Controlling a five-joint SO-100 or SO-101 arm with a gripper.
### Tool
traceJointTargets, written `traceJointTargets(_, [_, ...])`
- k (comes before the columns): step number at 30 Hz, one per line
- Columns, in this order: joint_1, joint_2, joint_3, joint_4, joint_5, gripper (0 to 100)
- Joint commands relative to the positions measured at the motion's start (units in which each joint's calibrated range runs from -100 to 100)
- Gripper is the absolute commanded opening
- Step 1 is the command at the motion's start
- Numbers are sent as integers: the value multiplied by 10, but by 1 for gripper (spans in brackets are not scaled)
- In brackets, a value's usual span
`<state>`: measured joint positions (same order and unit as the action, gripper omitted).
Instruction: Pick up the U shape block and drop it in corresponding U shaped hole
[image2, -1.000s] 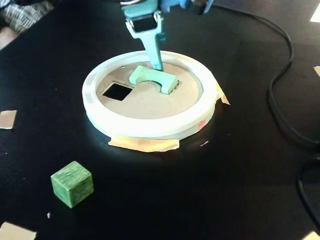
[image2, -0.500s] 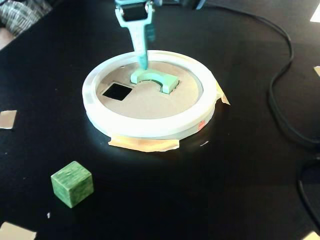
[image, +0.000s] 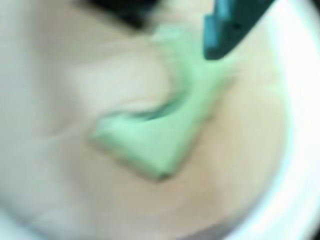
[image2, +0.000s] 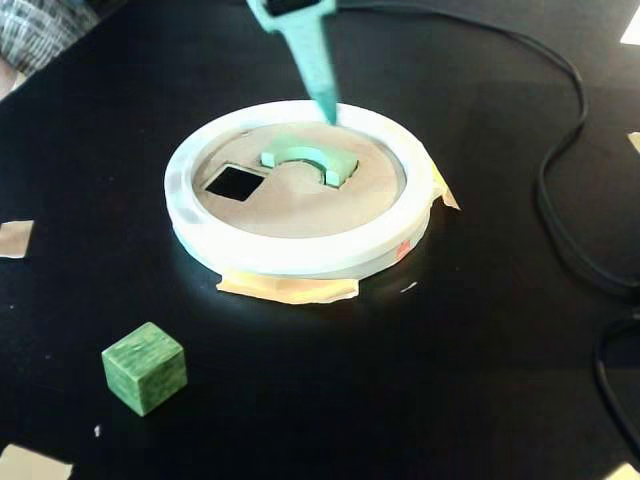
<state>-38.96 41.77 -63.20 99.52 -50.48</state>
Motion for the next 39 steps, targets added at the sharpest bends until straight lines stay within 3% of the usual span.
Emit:
traceJointTargets(1, [65, -74, -51, 5, 198, 99])
traceJointTargets(5, [142, -128, -41, 5, 344, 99])
traceJointTargets(10, [292, -189, -40, 5, 472, 99])
traceJointTargets(14, [348, -218, -12, 5, 496, 99])
traceJointTargets(19, [420, -390, 147, 5, 497, 99])
traceJointTargets(23, [463, -600, 376, 5, 498, 100])
traceJointTargets(31, [447, -913, 811, -2, 517, 100])
traceJointTargets(39, [447, -1161, 1180, -252, 517, 100])
